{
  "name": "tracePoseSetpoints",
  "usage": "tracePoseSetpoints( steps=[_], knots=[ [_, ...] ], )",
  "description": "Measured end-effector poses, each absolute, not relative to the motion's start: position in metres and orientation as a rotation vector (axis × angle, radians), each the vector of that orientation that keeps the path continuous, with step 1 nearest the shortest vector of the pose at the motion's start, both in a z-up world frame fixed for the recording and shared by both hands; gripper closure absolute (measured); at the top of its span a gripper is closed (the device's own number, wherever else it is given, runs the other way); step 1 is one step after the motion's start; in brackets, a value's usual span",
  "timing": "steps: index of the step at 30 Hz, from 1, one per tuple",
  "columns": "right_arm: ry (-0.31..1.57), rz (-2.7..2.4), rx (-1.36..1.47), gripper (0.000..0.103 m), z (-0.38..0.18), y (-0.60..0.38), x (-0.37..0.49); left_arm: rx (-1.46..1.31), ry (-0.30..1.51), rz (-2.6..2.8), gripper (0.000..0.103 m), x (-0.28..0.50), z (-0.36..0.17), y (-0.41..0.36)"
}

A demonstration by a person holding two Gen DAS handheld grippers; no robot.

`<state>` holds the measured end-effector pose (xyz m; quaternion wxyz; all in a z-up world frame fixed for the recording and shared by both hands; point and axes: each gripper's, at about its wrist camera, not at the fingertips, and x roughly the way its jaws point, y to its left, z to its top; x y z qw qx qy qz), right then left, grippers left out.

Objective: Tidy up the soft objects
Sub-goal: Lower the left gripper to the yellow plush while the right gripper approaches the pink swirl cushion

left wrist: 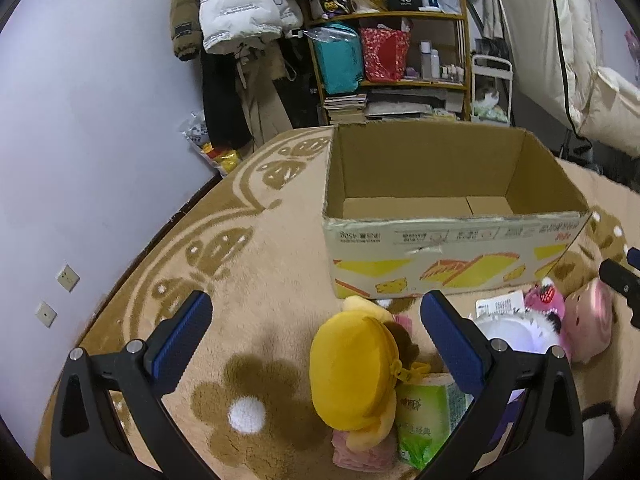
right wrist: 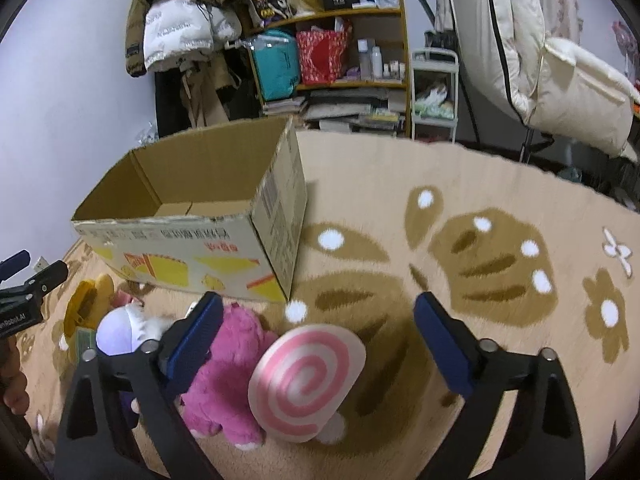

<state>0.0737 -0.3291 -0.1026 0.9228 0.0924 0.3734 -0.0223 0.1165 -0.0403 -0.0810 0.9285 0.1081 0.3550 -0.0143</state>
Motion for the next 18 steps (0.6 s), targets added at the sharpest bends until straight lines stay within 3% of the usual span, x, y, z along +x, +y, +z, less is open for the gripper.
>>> tracePoseSetpoints(
  steps=[18],
  knots=[
    [0.871, -0.039, 0.202, 0.009, -0.126, -0.33, 0.078, 0.216, 0.852, -0.023, 0.0, 0.127, -0.105, -0.034]
  ],
)
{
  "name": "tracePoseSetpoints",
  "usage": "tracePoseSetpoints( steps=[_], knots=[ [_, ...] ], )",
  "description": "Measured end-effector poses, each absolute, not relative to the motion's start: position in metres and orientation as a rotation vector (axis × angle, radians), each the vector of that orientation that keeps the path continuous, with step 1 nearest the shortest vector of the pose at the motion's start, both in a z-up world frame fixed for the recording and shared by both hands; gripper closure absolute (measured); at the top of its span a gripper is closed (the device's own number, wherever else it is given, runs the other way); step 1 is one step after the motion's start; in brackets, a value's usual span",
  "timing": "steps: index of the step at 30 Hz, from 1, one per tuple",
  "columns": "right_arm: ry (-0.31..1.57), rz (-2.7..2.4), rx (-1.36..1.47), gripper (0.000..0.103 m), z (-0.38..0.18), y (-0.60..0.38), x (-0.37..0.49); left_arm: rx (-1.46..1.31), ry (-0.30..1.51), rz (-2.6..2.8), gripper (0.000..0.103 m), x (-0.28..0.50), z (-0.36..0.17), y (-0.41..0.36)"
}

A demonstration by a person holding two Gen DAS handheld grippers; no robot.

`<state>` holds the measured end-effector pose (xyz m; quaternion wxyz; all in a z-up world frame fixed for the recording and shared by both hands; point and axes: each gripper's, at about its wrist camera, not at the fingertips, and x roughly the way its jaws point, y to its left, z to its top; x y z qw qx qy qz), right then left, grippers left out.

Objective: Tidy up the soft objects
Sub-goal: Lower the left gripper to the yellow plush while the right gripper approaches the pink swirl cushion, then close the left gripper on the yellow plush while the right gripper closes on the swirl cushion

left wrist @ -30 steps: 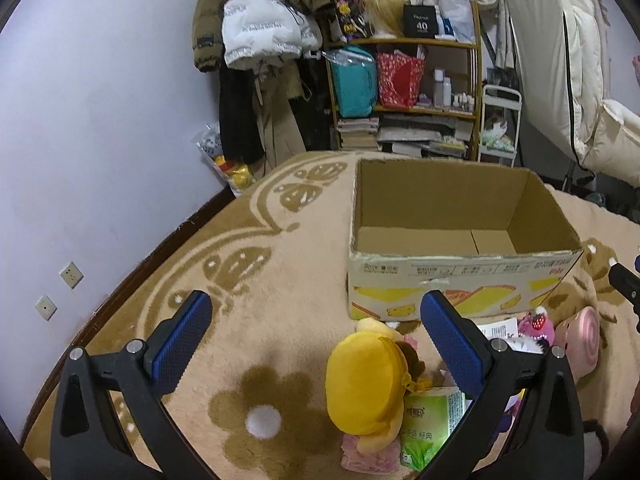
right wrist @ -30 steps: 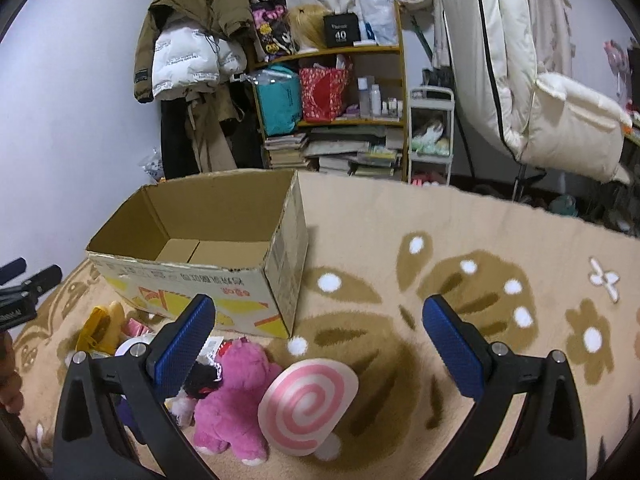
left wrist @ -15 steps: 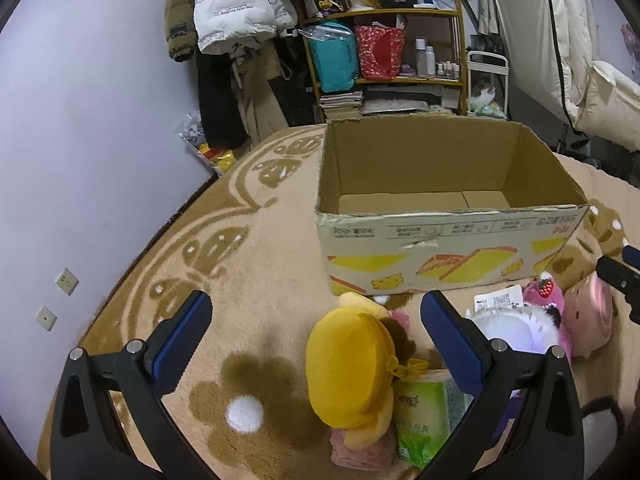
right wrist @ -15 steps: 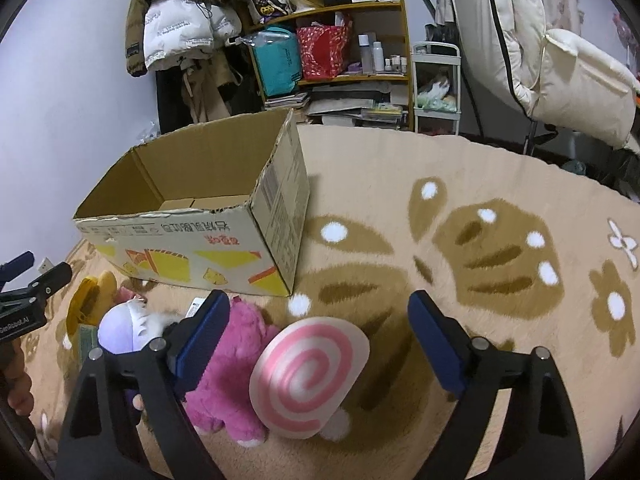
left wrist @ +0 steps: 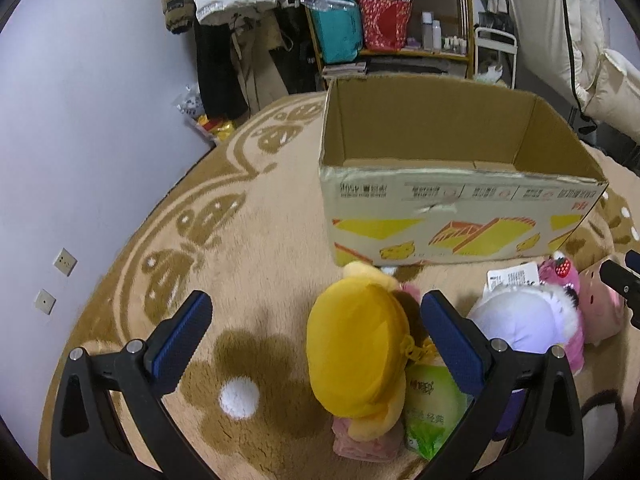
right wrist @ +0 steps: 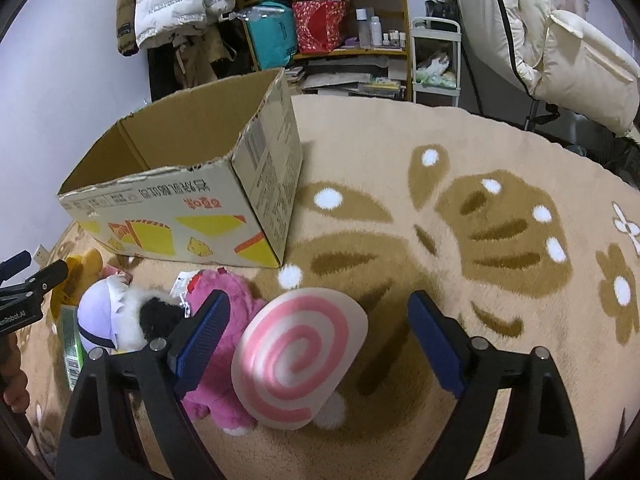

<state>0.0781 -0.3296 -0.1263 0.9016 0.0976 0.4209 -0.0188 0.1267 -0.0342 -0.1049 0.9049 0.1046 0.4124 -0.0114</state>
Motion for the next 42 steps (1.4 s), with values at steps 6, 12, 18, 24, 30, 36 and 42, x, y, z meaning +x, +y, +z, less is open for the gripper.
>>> tracePoseSetpoints(
  steps=[6, 12, 18, 24, 30, 36, 42],
  knots=[
    [0.908, -0.017, 0.223, 0.02, -0.132, -0.329, 0.079, 0.227, 0.903, -0.028, 0.0, 0.13, -0.114, -0.035],
    [0.936, 0.012, 0.277, 0.043, -0.138, -0.332, 0.08, 0.225, 0.948, -0.037, 0.0, 0.134, -0.121, -0.034],
    [0.934, 0.006, 0.269, 0.045, -0.137, -0.332, 0.08, 0.176, 0.987, -0.038, 0.0, 0.138, -0.128, -0.027],
    [0.93, 0.009, 0.239, 0.051, -0.134, -0.328, 0.081, 0.185, 0.995, -0.047, 0.005, 0.138, -0.13, -0.029],
    [0.917, 0.003, 0.221, 0.054, -0.131, -0.325, 0.081, 0.157, 1.041, -0.04, 0.013, 0.142, -0.139, -0.024],
    [0.899, 0.01, 0.195, 0.058, -0.127, -0.322, 0.081, 0.11, 1.073, -0.099, 0.04, 0.142, -0.141, -0.025],
    [0.849, 0.026, 0.186, 0.06, -0.113, -0.319, 0.078, 0.161, 1.05, -0.098, 0.049, 0.133, -0.137, -0.033]
  ],
)
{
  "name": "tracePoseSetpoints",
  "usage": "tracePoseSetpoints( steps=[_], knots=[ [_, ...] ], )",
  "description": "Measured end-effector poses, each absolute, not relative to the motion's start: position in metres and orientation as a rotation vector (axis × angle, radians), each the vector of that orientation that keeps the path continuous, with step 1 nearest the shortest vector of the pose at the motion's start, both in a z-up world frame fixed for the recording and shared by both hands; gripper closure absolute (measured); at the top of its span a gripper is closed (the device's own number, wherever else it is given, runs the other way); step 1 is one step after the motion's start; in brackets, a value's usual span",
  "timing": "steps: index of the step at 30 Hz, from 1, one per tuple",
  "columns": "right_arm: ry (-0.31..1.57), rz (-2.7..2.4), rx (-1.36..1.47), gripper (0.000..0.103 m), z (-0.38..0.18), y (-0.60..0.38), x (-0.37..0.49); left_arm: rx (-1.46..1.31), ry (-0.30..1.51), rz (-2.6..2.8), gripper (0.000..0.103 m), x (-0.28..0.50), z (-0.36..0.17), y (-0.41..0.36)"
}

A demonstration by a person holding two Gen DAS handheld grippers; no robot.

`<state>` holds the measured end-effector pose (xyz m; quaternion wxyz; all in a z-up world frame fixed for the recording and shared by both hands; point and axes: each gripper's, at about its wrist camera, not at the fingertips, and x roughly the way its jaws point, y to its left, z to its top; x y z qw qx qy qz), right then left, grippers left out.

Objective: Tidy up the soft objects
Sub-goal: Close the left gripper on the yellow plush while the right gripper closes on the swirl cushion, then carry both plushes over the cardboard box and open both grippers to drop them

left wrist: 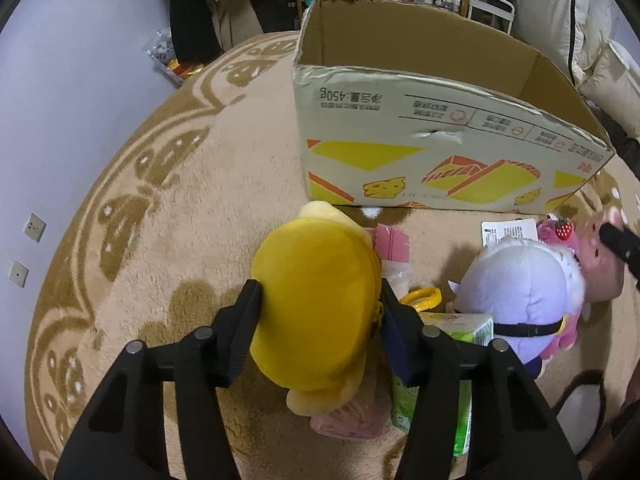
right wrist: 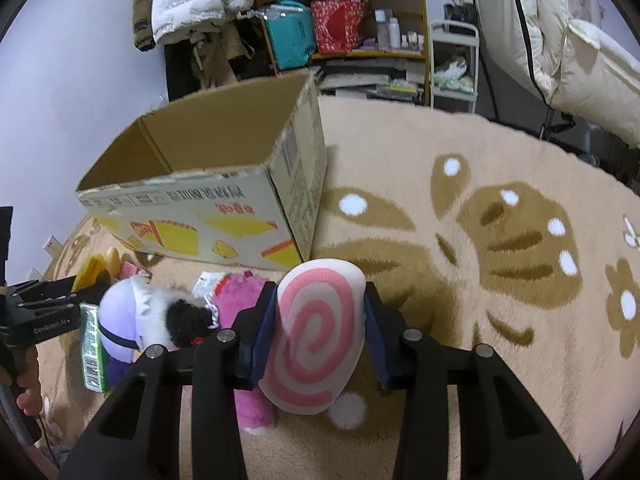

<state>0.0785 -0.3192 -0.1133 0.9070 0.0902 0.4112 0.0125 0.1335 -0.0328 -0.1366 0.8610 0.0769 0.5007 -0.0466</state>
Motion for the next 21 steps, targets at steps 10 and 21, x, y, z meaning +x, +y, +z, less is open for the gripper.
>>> tracePoseSetpoints(
  steps=[10, 21],
  knots=[
    [0.685, 0.003, 0.13, 0.06, -0.072, -0.311, 0.062, 0.179, 0.843, -0.022, 0.05, 0.115, -0.089, -0.033],
    [0.543, 0.059, 0.132, 0.06, -0.016, -0.301, 0.051, 0.178, 0.553, -0.078, 0.05, 0.091, -0.009, -0.05]
  ],
)
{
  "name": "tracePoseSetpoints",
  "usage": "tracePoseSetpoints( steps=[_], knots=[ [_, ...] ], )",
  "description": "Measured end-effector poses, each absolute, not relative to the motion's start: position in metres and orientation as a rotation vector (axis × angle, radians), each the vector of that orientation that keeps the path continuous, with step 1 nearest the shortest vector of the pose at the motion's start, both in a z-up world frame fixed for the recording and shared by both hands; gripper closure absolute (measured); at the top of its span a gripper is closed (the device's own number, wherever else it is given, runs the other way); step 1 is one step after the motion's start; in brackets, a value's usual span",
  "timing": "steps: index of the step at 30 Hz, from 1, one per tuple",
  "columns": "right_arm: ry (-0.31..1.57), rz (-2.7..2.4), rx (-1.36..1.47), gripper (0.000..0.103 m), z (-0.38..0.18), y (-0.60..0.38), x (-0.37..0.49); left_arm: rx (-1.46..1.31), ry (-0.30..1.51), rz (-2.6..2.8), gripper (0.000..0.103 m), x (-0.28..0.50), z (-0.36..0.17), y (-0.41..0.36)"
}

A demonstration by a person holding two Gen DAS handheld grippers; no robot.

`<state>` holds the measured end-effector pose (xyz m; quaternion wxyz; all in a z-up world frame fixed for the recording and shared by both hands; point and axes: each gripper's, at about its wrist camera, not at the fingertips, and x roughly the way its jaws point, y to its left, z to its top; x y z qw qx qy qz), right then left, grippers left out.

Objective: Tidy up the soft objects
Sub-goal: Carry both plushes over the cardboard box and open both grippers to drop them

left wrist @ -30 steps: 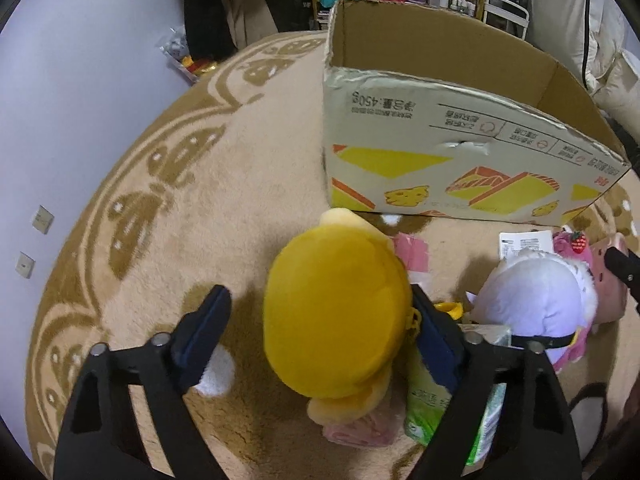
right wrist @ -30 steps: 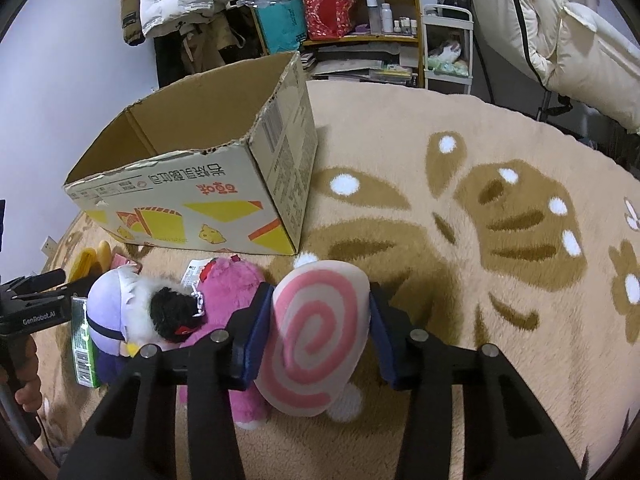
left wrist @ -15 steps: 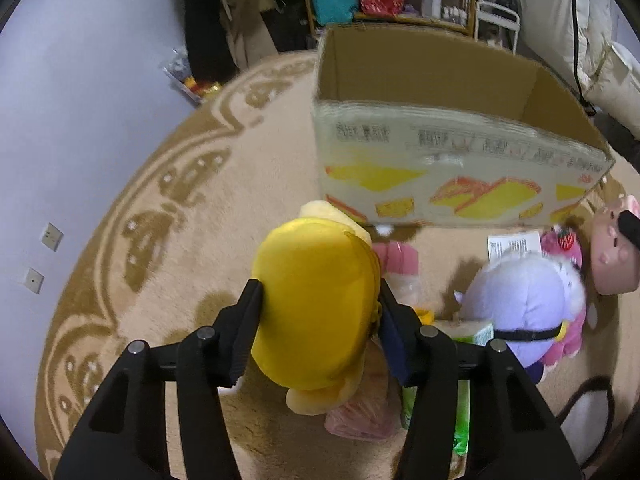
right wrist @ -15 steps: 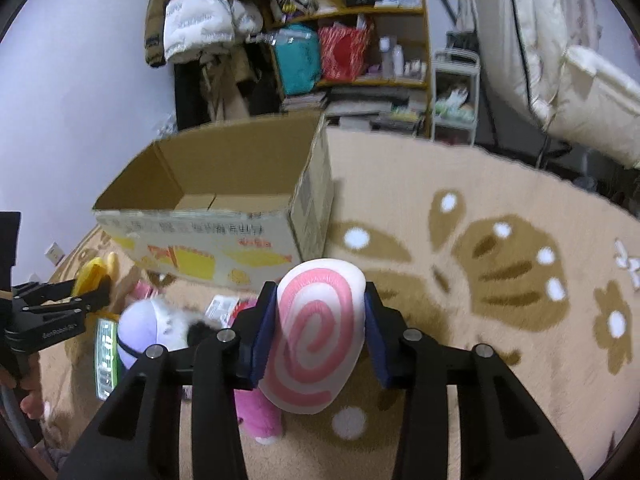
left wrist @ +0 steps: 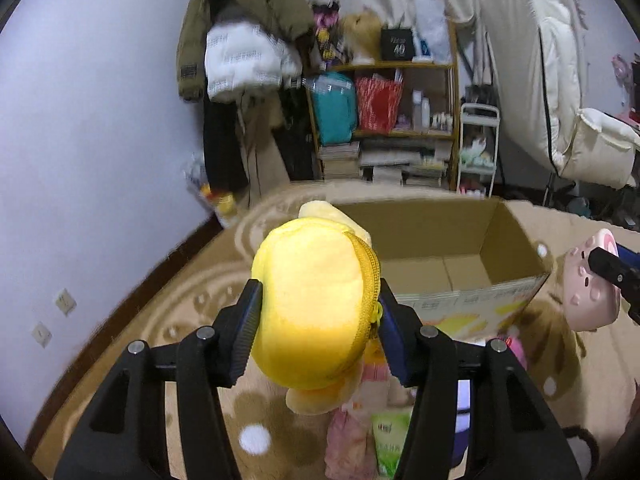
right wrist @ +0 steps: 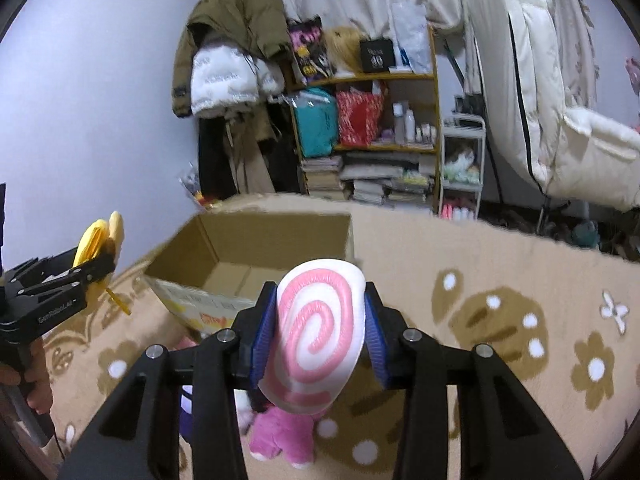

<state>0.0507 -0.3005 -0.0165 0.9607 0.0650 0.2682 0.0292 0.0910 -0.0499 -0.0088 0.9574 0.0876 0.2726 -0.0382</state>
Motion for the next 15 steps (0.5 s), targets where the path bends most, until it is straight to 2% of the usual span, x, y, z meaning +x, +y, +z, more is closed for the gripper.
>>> tracePoseSetpoints(
  steps=[15],
  knots=[
    [0.453, 0.095, 0.03, 0.06, 0.012, -0.279, 0.085, 0.189, 0.465, -0.105, 0.049, 0.126, 0.022, -0.065]
  ],
)
